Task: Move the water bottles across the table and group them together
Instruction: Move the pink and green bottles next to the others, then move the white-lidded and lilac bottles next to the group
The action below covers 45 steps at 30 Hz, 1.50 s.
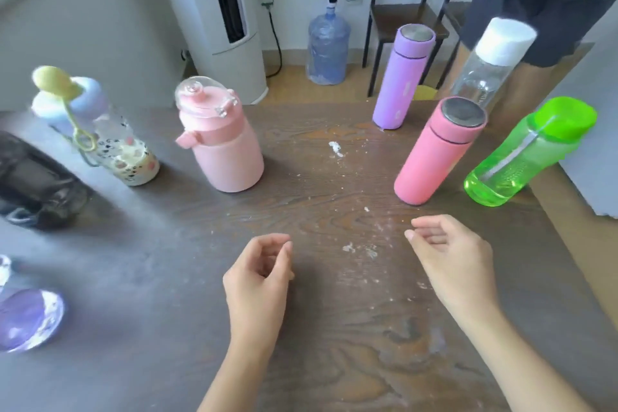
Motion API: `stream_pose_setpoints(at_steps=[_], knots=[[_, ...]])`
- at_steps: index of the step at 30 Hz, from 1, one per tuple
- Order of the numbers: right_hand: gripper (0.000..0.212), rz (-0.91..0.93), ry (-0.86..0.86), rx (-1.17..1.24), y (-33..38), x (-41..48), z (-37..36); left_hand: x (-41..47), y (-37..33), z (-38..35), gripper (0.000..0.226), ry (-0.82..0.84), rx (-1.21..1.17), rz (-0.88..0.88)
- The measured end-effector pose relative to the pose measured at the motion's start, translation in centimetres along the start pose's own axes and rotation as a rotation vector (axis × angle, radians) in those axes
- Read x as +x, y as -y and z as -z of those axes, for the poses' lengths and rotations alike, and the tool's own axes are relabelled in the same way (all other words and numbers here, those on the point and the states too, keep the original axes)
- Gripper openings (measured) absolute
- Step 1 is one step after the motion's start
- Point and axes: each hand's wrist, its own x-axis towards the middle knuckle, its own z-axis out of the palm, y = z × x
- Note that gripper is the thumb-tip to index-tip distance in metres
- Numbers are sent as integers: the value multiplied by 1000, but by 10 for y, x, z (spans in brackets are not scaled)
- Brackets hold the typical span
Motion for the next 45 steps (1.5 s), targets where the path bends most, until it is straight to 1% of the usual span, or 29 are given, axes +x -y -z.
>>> stream_pose_setpoints(at_steps=[5, 7, 10, 12, 15, 17, 18, 20, 21, 23, 24, 25, 26, 29, 31, 35, 39, 43, 45], knots=[[17, 37, 219, 110, 73, -66, -99, -6, 22, 116, 25, -88, 1, 64], [19, 62, 314, 144, 103, -95, -138, -7, 34, 162, 27, -92, 33, 78], [25, 126, 462, 157, 141, -139, -188, -13, 54, 225, 38, -87, 74, 122], [35, 188, 577, 134, 159, -167, -216, -16, 63, 259, 39, -152, 113, 140], [65, 259, 746, 110, 179, -201, -250, -9, 77, 305, 37, -331, 192, 139], [79, 316, 788, 95, 191, -217, -268, 5, 84, 328, 45, -458, 222, 139], [84, 338, 798, 95, 196, -223, -277, 15, 87, 336, 45, -503, 228, 133], [87, 364, 801, 126, 206, -233, -292, 35, 89, 348, 34, -544, 233, 95], [84, 377, 791, 151, 210, -236, -298, 45, 89, 352, 36, -542, 241, 76], [77, 383, 753, 186, 216, -240, -310, 65, 92, 359, 69, -508, 269, 44], [76, 378, 734, 194, 219, -240, -315, 75, 92, 362, 82, -493, 265, 33], [74, 373, 718, 199, 221, -240, -320, 83, 91, 364, 88, -474, 245, 18], [73, 370, 707, 202, 222, -240, -323, 90, 91, 366, 87, -449, 215, -2], [63, 375, 678, 197, 225, -238, -330, 106, 95, 366, 67, -389, 120, -56], [59, 376, 652, 207, 224, -238, -332, 113, 101, 367, 61, -381, 103, -45], [59, 366, 585, 222, 209, -228, -319, 126, 107, 368, 67, -411, 123, -17], [54, 300, 516, 221, 181, -200, -281, 111, 102, 351, 73, -435, 142, -59], [53, 233, 386, 198, 148, -159, -222, 78, 83, 290, 81, -333, 73, -70], [55, 200, 316, 165, 129, -139, -188, 59, 69, 245, 79, -265, 58, -77]])
